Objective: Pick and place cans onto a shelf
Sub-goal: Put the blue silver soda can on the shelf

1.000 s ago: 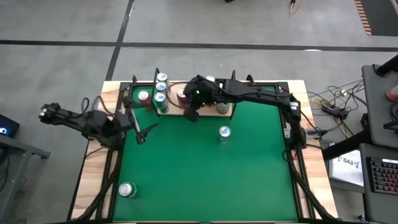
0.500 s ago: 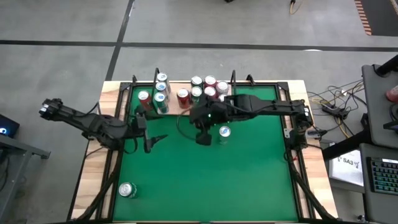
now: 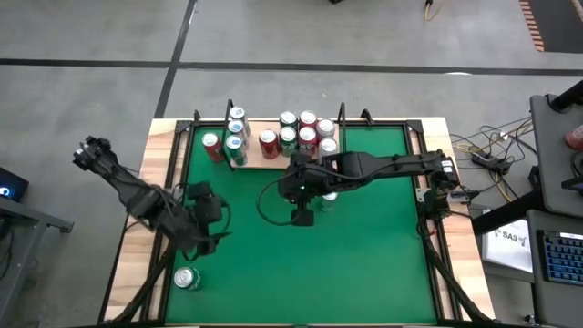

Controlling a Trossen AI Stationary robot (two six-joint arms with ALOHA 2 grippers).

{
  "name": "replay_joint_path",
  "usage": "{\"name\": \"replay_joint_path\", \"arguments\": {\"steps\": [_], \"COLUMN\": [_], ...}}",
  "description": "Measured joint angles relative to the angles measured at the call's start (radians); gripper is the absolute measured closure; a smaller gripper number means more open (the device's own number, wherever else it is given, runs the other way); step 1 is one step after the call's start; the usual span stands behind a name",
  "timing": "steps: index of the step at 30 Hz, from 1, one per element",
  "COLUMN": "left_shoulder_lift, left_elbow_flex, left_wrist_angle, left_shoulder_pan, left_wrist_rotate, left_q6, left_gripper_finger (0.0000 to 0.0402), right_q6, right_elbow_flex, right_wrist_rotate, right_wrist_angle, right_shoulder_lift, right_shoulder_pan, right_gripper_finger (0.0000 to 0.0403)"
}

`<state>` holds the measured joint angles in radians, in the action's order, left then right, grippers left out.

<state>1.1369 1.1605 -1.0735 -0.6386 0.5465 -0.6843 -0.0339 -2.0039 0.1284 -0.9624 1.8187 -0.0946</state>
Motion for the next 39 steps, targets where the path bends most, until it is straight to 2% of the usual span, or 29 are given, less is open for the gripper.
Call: {"name": "replay_joint_path", "arguments": {"steps": [6,9,12,17,21,28,33,39], "left_shoulder_lift": [0.105,0.133,0.144,0.140,0.119,0.073,0.030,-0.042], "left_elbow_flex": [0.122,0.153,0.159,0.150,0.135,0.118,0.092,0.025], "left_wrist_angle": [-0.196,-0.215,-0.222,-0.220,-0.218,-0.218,-0.186,-0.037], "left_shoulder_pan": [-0.023,-0.023,-0.023,-0.022,-0.022,-0.020,0.002,0.071], "left_wrist_rotate": [-0.010,-0.014,-0.014,0.015,0.039,0.122,0.146,0.153], "left_q6": [-0.062,-0.056,-0.032,0.012,0.017,0.049,0.153,0.317], "left_gripper_finger": [0.0045,0.0045,0.0045,0.0045,0.0045,0.0045,0.0045,0.0045], "right_q6": [0.020,0.136,0.265,0.372,0.393,0.507,0.572,0.575], "right_elbow_flex": [0.009,0.010,0.013,0.023,0.047,0.127,0.160,0.162], "right_wrist_rotate": [-0.009,-0.057,-0.058,-0.075,-0.160,-0.170,-0.159,-0.163], "right_wrist_angle": [-0.020,-0.170,-0.322,-0.456,-0.464,-0.466,-0.464,-0.462], "right_shoulder_lift": [0.000,0.000,0.000,-0.003,-0.023,-0.056,-0.065,-0.064], "right_shoulder_pan": [0.001,0.001,0.001,0.014,0.055,0.151,0.205,0.221], "right_gripper_finger": [0.0390,0.0390,0.0390,0.0390,0.0390,0.0390,0.0390,0.0388]}}
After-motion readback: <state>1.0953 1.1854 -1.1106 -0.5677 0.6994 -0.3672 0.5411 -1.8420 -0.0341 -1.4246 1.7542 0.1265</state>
